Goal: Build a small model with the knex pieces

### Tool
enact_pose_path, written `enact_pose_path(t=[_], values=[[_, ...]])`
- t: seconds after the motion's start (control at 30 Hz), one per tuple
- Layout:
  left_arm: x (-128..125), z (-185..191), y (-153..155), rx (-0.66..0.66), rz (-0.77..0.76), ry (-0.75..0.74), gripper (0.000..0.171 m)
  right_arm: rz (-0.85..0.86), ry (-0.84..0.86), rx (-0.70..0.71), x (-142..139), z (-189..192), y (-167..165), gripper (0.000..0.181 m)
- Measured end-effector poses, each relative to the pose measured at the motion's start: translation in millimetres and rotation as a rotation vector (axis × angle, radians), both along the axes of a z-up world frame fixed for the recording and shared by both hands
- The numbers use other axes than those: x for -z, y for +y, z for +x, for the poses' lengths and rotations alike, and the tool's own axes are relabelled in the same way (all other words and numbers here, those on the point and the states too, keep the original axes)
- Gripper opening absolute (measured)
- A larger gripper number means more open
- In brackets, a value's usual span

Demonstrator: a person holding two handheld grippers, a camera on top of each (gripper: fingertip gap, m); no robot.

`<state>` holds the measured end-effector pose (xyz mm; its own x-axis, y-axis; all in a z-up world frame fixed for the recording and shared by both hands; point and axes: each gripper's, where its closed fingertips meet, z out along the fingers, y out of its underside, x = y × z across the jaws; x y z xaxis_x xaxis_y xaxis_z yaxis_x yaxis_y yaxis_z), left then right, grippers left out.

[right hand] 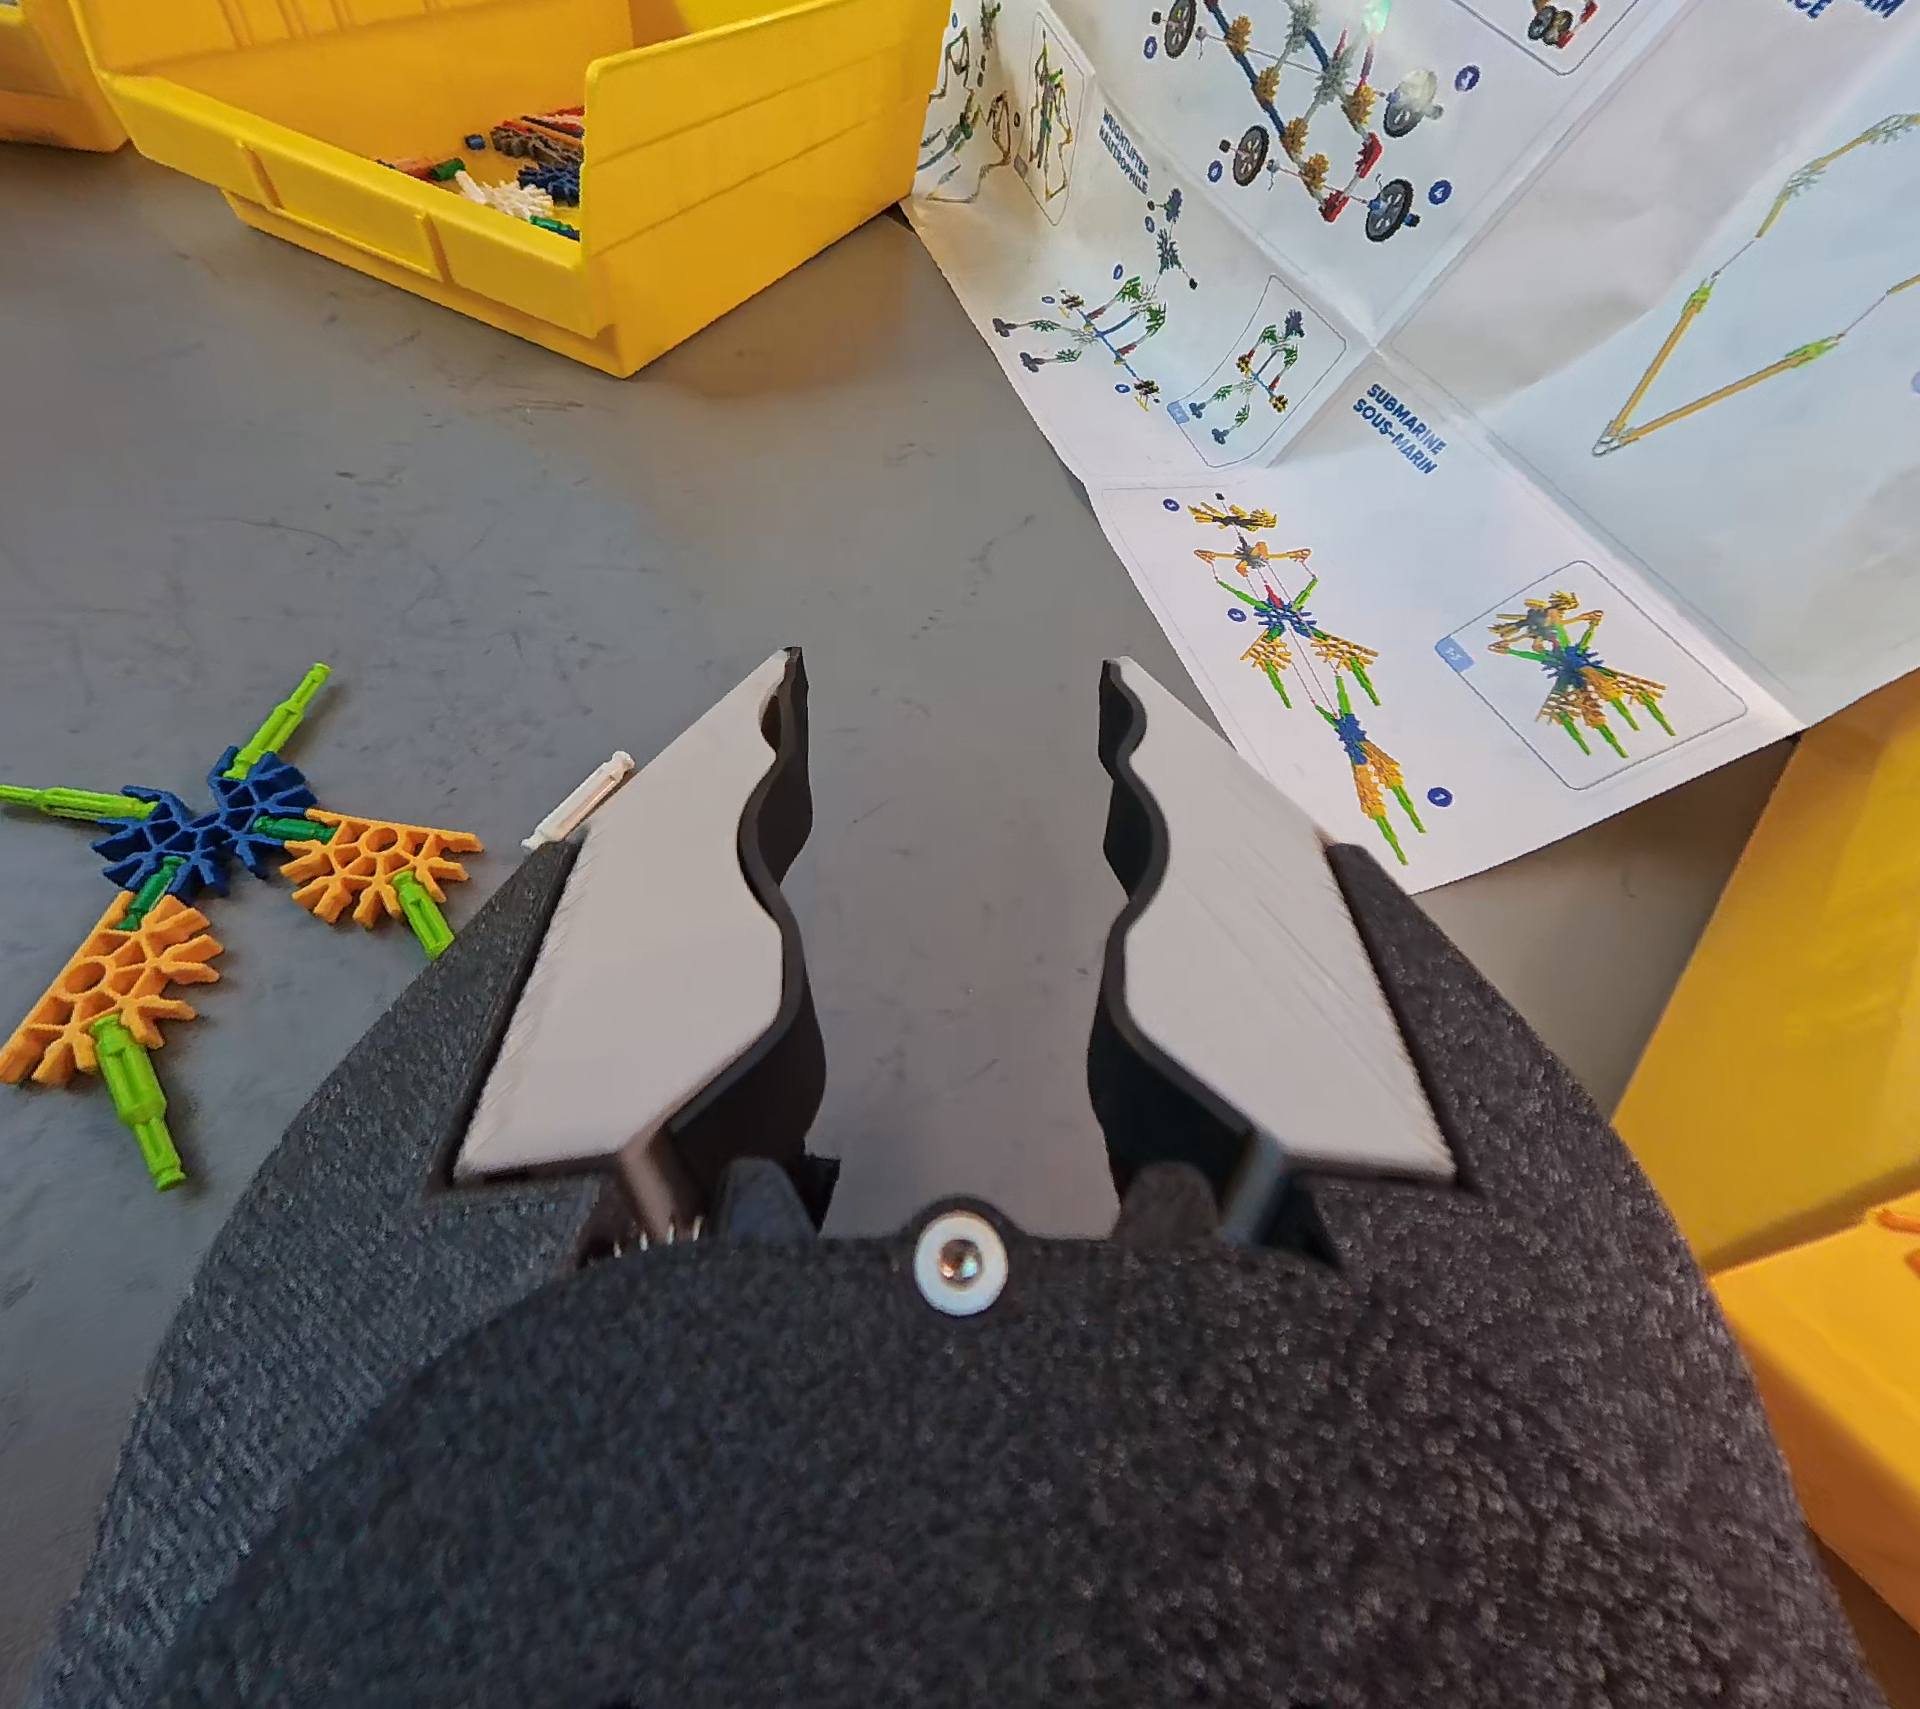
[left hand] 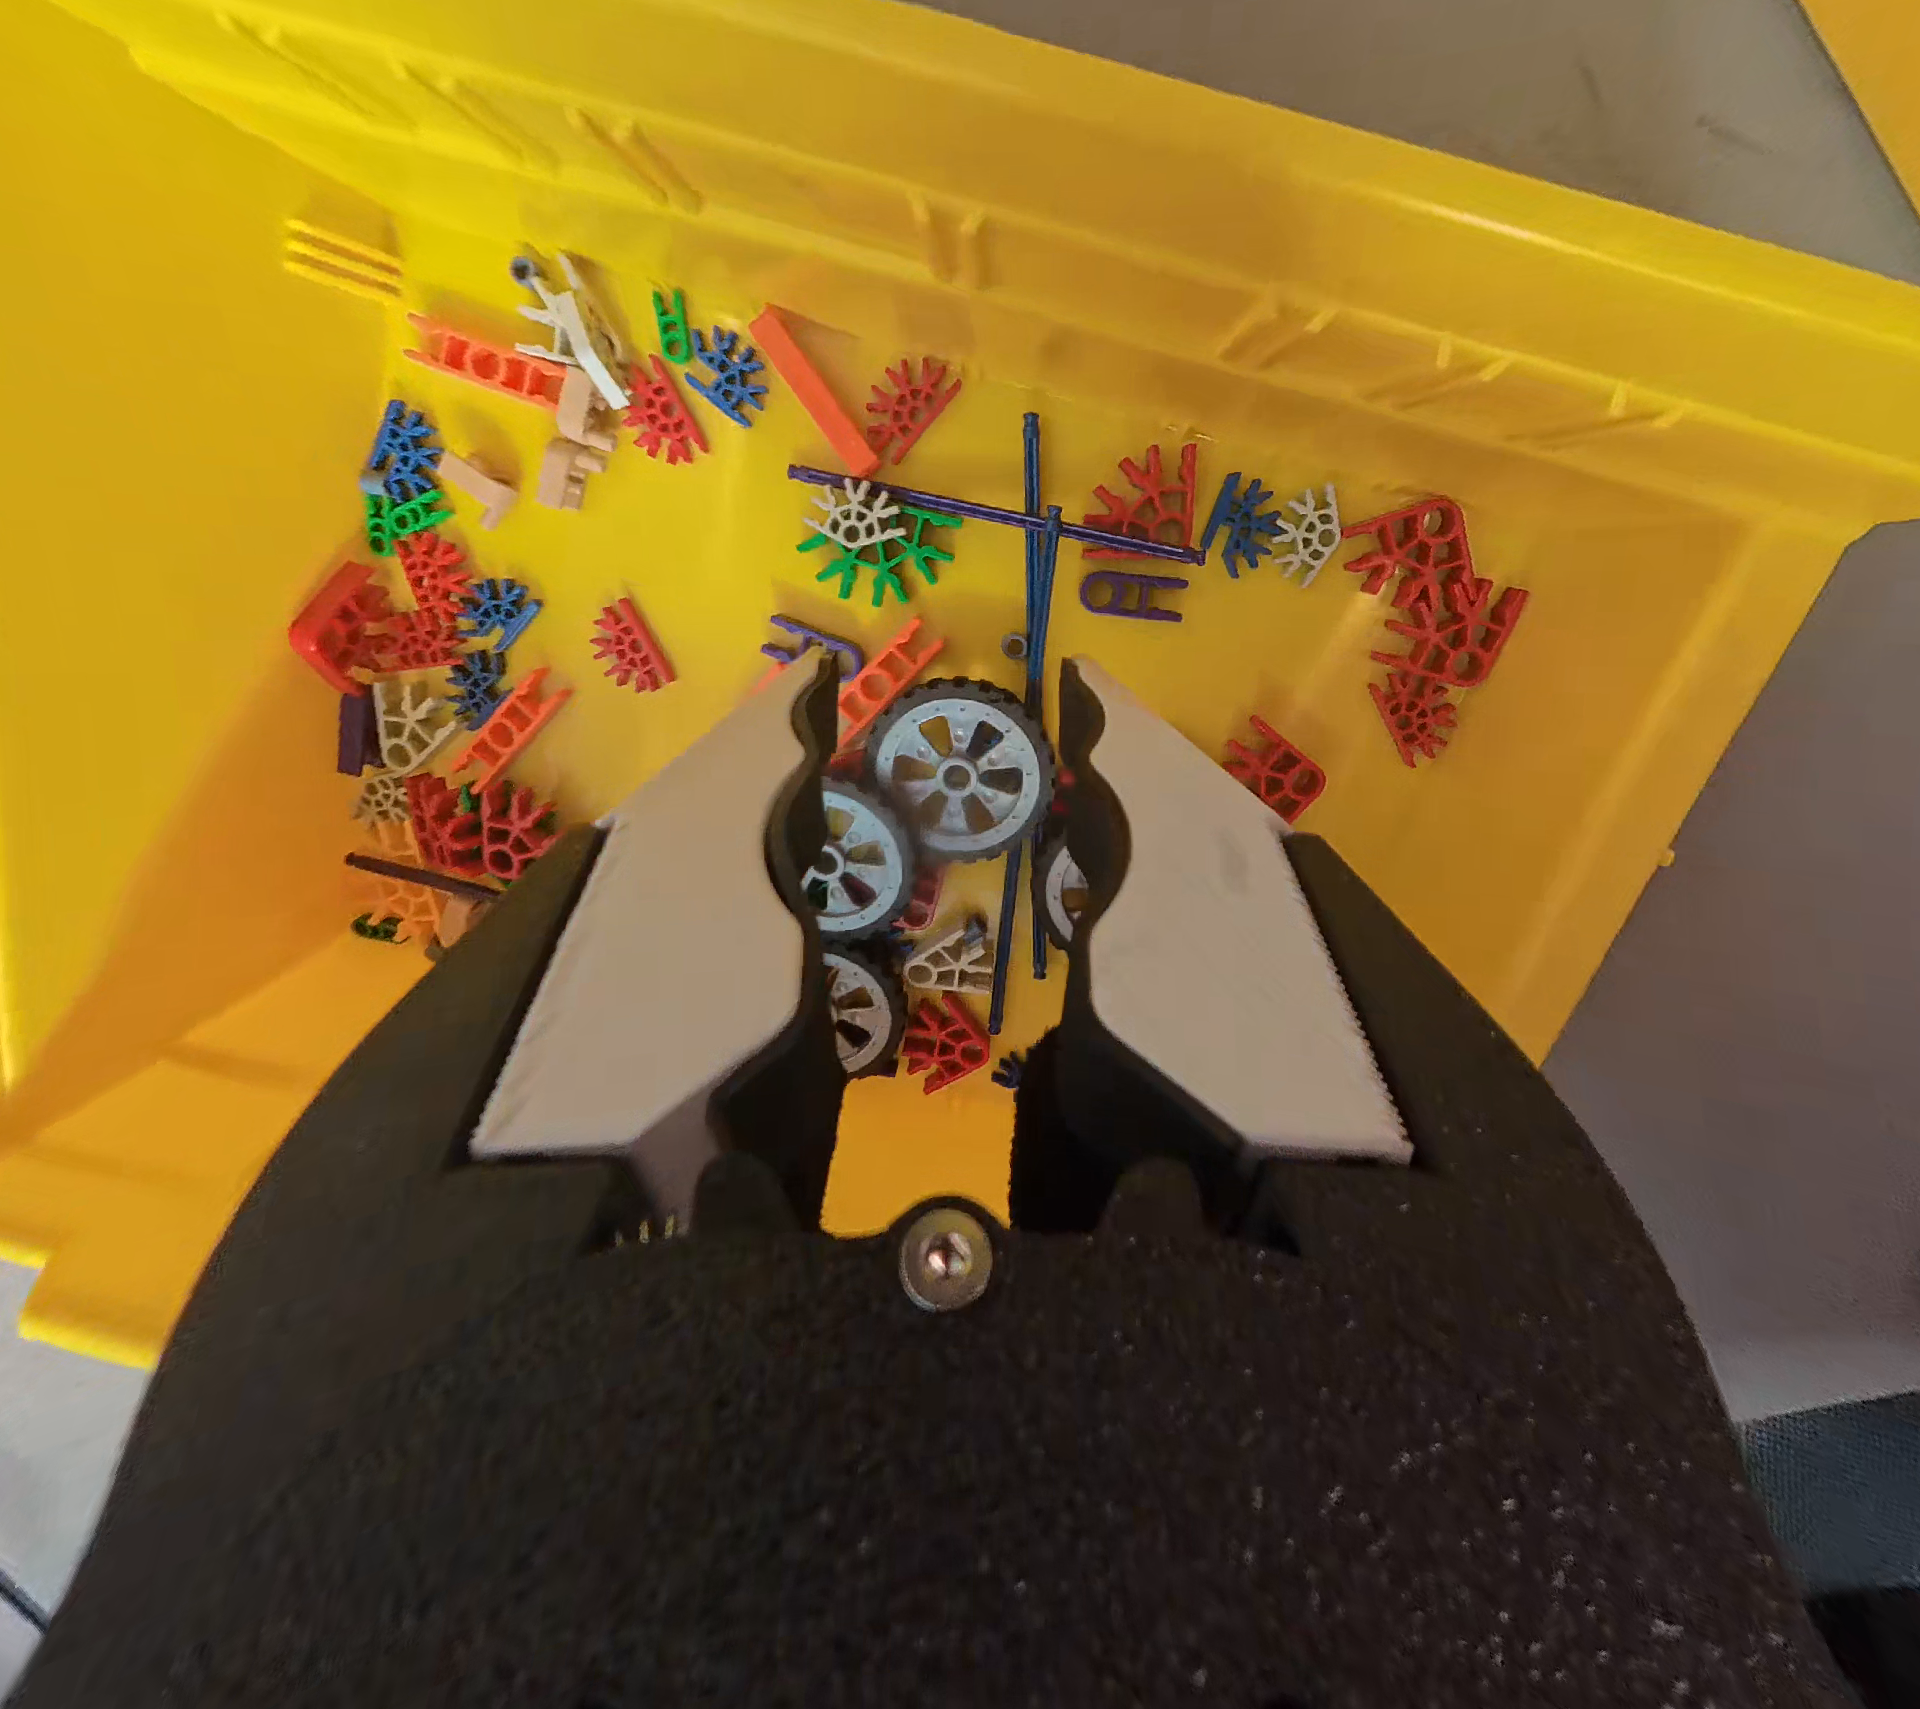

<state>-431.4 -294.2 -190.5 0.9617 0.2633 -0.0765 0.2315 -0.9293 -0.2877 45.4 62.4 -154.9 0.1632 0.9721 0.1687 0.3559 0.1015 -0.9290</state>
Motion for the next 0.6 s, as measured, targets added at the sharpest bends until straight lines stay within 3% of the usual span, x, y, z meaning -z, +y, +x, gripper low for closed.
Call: enact_pose_path(t=[0.07, 0.27, 0.3, 0.33, 0.5, 0.6], values=[[10.8, 9.2, -3.0, 0.029, -0.066, -0.064, 0.05, 0.012, -0.007, -0.008, 1.0, -0.9, -2.0, 0.053], [27.4, 3.9, -32.9, 0.089, -0.265, -0.082, 0.039, 0.04, -0.037, 0.001, 5.7, -2.2, 0.4, 0.052], [24.7, -3.6, -35.4, 0.083, -0.272, -0.054, 0.021, 0.045, -0.041, 0.002, 6.4, -2.3, 0.7, 0.052], [20.1, -13.6, -37.6, 0.06, -0.273, -0.018, 0.013, 0.05, -0.045, 0.003, 7.1, -2.5, 0.9, 0.052], [-18.0, -69.7, -40.8, -0.085, -0.161, 0.194, 0.015, 0.085, -0.069, 0.005, 10.7, -3.3, 1.4, 0.051], [-34.8, -82.7, -36.3, -0.139, -0.067, 0.248, 0.021, 0.101, -0.082, 0.002, 13.1, -4.3, 1.1, 0.051]])
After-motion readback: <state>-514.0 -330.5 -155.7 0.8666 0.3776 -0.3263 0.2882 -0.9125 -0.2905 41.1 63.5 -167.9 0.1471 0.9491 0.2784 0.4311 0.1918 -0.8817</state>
